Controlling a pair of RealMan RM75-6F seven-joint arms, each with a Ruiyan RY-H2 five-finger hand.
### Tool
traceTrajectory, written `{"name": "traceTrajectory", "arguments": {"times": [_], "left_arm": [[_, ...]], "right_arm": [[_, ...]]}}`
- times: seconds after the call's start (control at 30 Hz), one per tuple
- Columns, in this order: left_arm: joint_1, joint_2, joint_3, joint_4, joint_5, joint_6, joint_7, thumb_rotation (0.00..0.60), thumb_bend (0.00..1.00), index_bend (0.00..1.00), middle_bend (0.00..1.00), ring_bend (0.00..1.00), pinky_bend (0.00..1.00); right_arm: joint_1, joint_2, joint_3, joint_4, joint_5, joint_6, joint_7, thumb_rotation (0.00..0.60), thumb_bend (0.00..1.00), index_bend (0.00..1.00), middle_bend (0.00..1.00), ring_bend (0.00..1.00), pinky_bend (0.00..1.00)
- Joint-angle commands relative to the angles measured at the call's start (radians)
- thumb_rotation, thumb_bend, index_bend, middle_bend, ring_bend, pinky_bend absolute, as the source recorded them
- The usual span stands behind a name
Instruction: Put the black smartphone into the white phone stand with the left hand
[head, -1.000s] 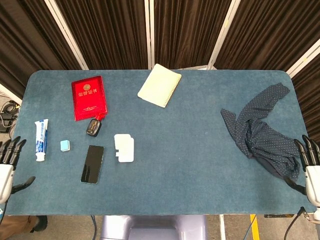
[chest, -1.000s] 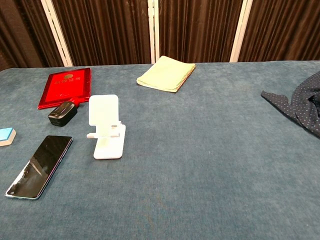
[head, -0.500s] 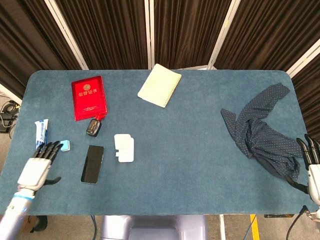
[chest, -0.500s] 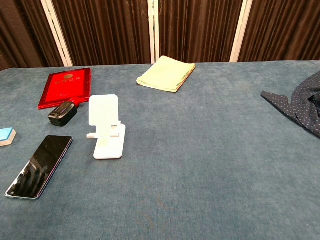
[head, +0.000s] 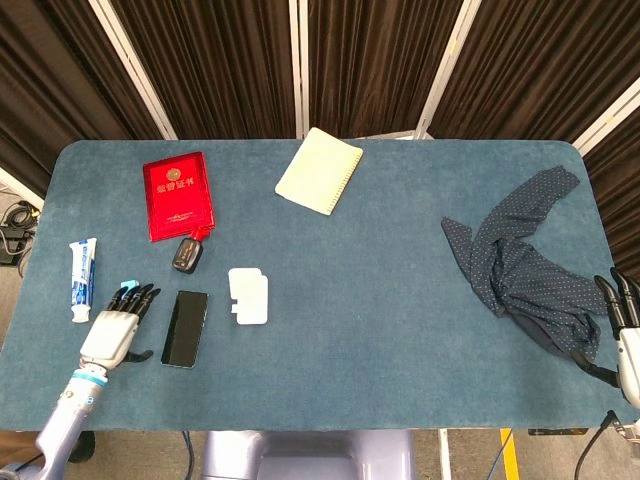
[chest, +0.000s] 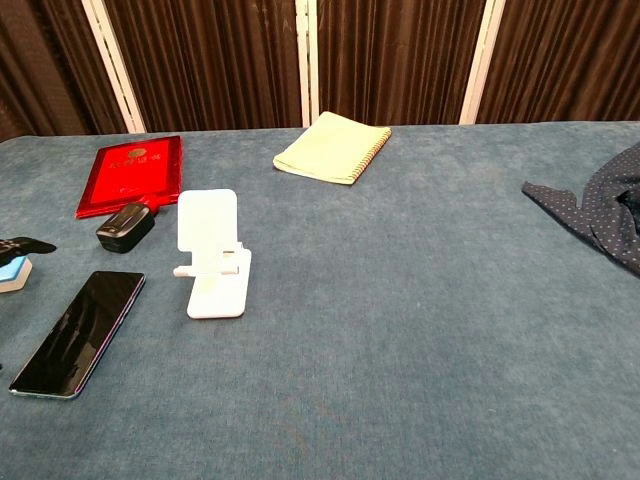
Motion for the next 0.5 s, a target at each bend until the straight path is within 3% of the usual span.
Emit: {"name": "traceTrajectory", "arguments": {"times": [0.03,0.5], "left_arm": [[-0.009,-0.015,0.003,0.015,0.005,-0.001,-0.003,0.6,0.0,0.0,0.0,0.0,0.0],[-0.055,-0.053,-0.005,-0.015,-0.001,-0.031,0.042,0.6,0.0,0.0,0.0,0.0,0.0]], "right_arm": [[0.001,0.0,0.0,0.0,0.001,-0.001,0.0,0.6,0.0,0.0,0.0,0.0,0.0],[0.004,-0.002,0.002,0.003,0.008,-0.009,0.006,0.6,0.0,0.0,0.0,0.0,0.0]]}}
